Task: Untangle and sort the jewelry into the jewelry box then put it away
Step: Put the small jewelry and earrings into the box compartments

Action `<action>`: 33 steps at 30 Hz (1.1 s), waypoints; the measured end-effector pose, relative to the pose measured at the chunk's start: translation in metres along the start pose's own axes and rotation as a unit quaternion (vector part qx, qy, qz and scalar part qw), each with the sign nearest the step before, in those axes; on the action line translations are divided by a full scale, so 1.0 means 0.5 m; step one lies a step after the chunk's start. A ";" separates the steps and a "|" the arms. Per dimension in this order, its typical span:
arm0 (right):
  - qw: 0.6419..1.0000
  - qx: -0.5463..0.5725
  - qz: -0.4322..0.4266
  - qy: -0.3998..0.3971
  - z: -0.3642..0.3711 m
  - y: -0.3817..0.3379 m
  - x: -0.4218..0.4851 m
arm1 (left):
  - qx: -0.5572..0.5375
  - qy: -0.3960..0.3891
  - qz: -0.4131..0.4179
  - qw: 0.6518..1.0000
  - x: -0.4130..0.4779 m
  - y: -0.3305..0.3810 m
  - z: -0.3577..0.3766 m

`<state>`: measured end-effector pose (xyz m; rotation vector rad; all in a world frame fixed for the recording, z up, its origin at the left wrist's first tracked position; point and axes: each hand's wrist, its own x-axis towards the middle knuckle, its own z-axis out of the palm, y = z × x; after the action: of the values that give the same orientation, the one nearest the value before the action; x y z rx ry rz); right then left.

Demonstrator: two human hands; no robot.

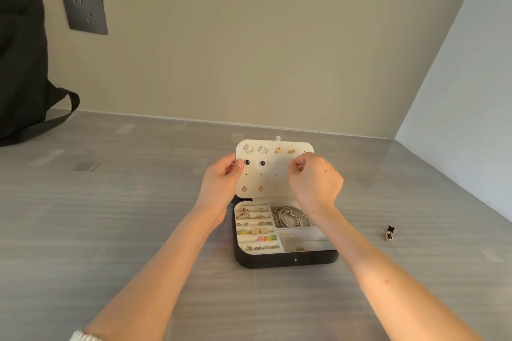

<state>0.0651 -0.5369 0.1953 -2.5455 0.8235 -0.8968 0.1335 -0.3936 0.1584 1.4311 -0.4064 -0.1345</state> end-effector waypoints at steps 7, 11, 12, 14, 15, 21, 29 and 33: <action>0.993 0.091 0.025 -0.074 -0.064 0.016 0.021 | -0.001 0.010 -0.006 1.000 -0.007 0.011 0.002; 0.996 0.041 0.017 -0.082 -0.132 0.120 0.021 | 0.001 0.022 -0.007 1.000 -0.013 0.017 0.008; 0.995 0.019 0.014 -0.100 -0.142 0.150 0.014 | -0.001 0.024 -0.008 1.000 -0.014 0.018 0.009; 0.989 -0.015 0.005 -0.144 -0.148 0.198 -0.005 | -0.003 0.027 -0.011 1.000 -0.015 0.020 0.011; 0.987 -0.019 0.000 -0.162 -0.147 0.212 -0.013 | -0.001 0.028 -0.011 1.000 -0.017 0.021 0.011; 0.983 -0.053 0.002 -0.175 -0.125 0.224 -0.034 | 0.012 0.023 0.000 1.000 -0.027 0.027 0.009; 0.969 -0.075 0.041 -0.231 -0.111 0.202 -0.032 | 0.037 0.025 0.005 0.999 -0.027 0.030 0.007; 0.958 -0.071 0.063 -0.270 -0.105 0.195 -0.022 | 0.037 0.018 0.005 0.999 -0.031 0.035 0.006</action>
<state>-0.0165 -0.6121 0.1845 -2.6215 0.8755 -0.0840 0.1152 -0.3888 0.1730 1.5028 -0.3922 -0.0848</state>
